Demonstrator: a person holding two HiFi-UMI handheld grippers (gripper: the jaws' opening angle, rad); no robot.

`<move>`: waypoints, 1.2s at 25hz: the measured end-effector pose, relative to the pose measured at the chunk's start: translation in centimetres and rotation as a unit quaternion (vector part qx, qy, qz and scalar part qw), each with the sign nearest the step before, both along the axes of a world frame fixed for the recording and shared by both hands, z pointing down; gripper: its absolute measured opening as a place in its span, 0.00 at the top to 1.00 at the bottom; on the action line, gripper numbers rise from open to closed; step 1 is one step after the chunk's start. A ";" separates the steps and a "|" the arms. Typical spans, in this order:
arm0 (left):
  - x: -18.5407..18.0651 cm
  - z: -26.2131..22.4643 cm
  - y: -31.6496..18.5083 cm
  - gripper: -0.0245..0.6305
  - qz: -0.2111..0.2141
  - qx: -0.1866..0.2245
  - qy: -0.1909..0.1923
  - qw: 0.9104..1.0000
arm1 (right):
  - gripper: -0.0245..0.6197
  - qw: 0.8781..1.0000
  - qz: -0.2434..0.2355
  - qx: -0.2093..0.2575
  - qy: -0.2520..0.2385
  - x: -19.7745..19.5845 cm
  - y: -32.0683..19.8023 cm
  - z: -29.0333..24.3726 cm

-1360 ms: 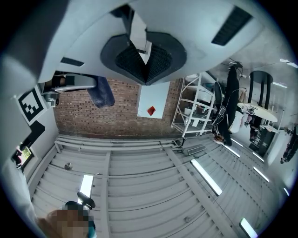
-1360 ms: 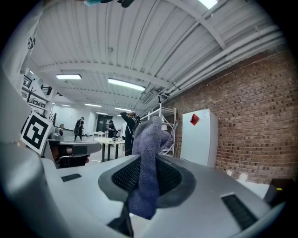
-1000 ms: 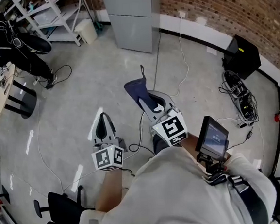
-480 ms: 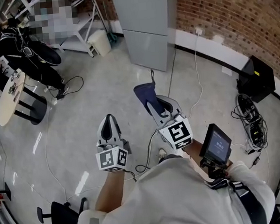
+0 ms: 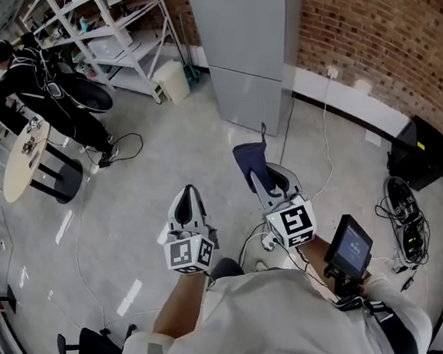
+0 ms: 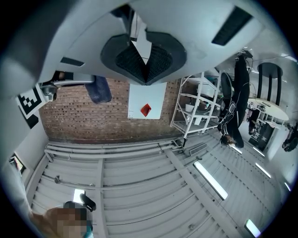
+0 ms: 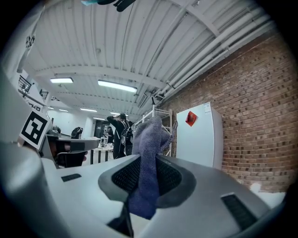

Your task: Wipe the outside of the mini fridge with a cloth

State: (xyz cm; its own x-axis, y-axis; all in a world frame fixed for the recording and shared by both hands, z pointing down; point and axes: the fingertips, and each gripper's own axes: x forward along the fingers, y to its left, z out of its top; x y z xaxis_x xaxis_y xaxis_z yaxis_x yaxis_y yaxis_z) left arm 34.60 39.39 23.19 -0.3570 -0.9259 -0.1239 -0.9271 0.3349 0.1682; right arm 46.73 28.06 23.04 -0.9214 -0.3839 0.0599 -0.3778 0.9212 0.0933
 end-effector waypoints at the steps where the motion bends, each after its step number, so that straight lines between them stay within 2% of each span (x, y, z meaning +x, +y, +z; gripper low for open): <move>1: -0.7 -0.1 -0.8 0.96 0.001 0.001 0.000 1.000 | 0.83 1.000 0.002 0.000 0.000 -0.6 -0.7 -0.1; 7: -5.0 0.2 -6.7 0.96 0.028 0.002 -0.003 1.000 | 0.83 1.000 0.030 0.004 0.002 -4.3 -5.5 0.2; 12: -10.7 0.6 -12.0 0.96 0.060 0.008 -0.004 0.998 | 0.83 0.998 0.065 0.009 0.012 -9.0 -9.8 1.0; 20: -21.8 -0.2 -20.3 0.96 0.116 0.010 -0.008 0.993 | 0.83 0.991 0.128 0.017 0.018 -19.2 -17.1 0.6; 25: -29.5 -0.6 -24.2 0.96 0.128 0.018 -0.006 0.992 | 0.83 0.989 0.146 0.027 0.025 -26.3 -20.5 -0.2; 30: -34.9 -1.4 -27.1 0.96 0.137 0.031 -0.008 0.990 | 0.83 0.986 0.156 0.041 0.030 -31.4 -23.0 -1.1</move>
State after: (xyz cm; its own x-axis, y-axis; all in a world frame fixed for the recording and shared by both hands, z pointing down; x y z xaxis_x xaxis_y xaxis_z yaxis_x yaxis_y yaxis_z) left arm -0.26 12.33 21.81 -0.0919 -0.9778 -0.1881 -0.9844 0.0608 0.1649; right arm 15.30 5.03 21.98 -0.7533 -0.6542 0.0674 -0.6334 0.7493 0.1932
